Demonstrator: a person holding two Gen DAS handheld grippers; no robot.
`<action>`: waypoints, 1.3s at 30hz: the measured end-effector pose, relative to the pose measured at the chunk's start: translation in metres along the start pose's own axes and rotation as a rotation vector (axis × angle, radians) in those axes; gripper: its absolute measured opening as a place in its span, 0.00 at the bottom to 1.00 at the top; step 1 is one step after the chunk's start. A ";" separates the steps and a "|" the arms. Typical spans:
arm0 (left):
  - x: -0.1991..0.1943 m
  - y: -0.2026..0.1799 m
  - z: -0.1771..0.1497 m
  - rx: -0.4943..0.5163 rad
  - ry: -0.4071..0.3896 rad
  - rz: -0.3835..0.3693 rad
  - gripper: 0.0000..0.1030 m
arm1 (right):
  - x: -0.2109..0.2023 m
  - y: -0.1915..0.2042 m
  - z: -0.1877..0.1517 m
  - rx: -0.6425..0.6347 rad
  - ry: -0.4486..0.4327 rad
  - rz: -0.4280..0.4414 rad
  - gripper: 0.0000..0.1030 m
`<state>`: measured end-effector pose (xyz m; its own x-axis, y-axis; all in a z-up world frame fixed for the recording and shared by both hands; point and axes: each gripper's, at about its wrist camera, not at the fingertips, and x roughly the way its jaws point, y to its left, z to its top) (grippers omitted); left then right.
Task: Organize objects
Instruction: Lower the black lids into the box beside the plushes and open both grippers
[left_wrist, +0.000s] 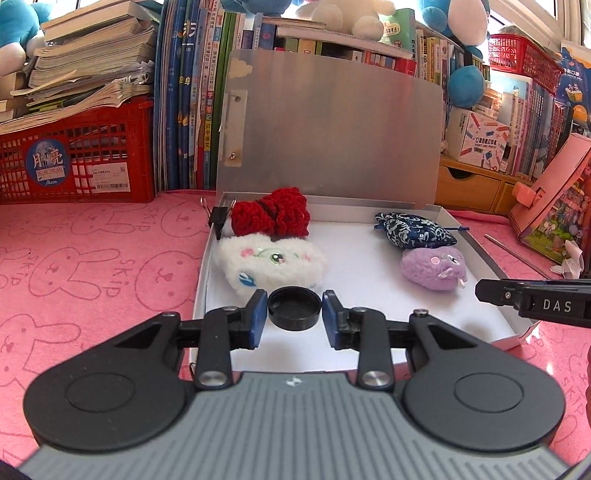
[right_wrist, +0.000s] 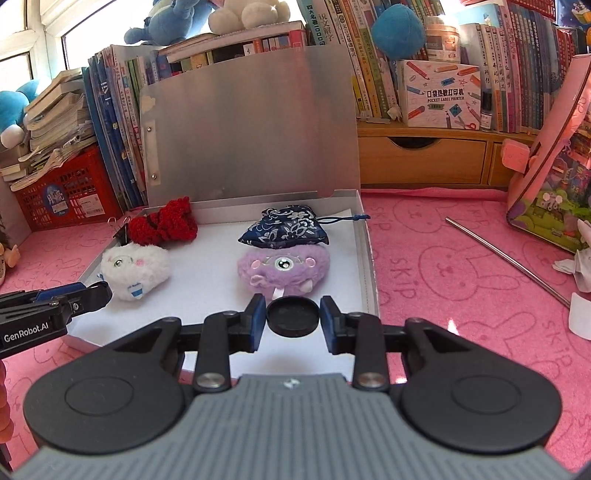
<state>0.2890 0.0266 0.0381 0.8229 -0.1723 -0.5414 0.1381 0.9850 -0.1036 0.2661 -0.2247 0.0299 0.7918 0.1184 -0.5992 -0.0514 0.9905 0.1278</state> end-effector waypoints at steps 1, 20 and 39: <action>0.002 0.000 0.000 0.001 0.003 0.003 0.37 | 0.003 0.000 0.000 -0.004 0.005 -0.002 0.35; 0.023 0.005 0.004 -0.004 0.024 0.043 0.37 | 0.024 -0.009 0.003 0.015 0.021 -0.006 0.35; 0.037 0.011 0.004 0.006 0.027 0.075 0.37 | 0.032 -0.018 0.003 0.006 -0.004 -0.034 0.35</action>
<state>0.3229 0.0316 0.0201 0.8160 -0.0980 -0.5696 0.0795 0.9952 -0.0573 0.2940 -0.2391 0.0104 0.7956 0.0840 -0.6000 -0.0206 0.9935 0.1118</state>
